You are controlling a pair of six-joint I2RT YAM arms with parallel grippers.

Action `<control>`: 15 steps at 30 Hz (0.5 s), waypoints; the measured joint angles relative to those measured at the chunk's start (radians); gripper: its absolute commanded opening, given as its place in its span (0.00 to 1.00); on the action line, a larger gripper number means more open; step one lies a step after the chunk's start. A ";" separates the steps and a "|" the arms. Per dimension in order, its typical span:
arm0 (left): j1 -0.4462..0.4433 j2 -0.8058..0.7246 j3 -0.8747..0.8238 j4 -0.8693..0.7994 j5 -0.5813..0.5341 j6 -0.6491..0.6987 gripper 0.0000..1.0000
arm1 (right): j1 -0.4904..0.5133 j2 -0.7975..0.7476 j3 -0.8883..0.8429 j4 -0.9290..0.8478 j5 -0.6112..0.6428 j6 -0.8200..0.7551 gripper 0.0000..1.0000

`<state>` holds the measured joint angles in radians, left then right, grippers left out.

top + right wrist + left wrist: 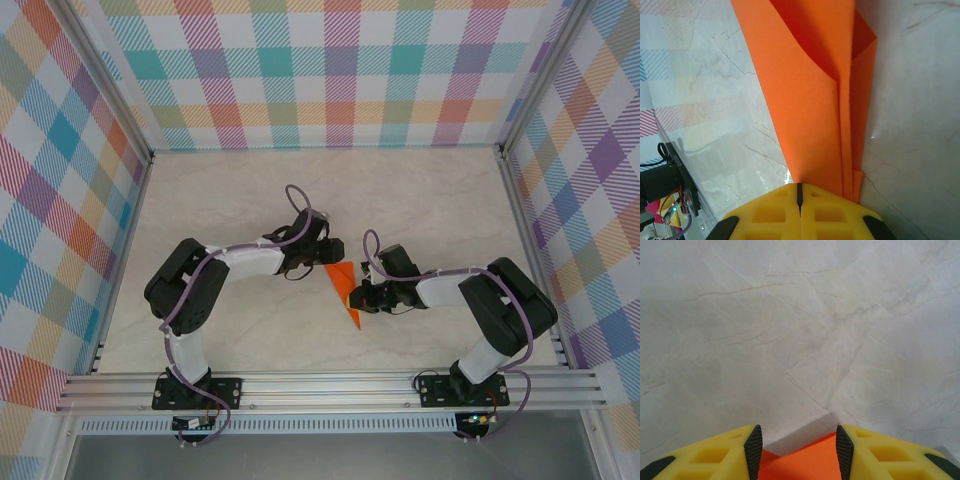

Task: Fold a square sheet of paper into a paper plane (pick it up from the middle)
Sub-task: Fold the wing for the fifth time at the center of the table.

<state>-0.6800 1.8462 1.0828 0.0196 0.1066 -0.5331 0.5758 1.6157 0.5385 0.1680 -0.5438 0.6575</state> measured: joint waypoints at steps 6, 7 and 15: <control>-0.023 -0.132 -0.092 0.009 0.049 -0.016 0.38 | 0.000 0.000 0.000 0.000 -0.003 -0.001 0.02; -0.035 -0.152 -0.103 0.011 0.053 -0.021 0.37 | 0.000 0.000 0.000 0.000 -0.003 -0.001 0.02; -0.103 -0.130 -0.130 0.051 0.064 -0.043 0.35 | 0.000 0.000 0.000 -0.001 -0.004 -0.005 0.02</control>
<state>-0.7826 1.7161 0.9524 0.0704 0.1711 -0.5758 0.5758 1.6157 0.5388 0.1669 -0.5476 0.6521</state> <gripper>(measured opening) 0.349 0.046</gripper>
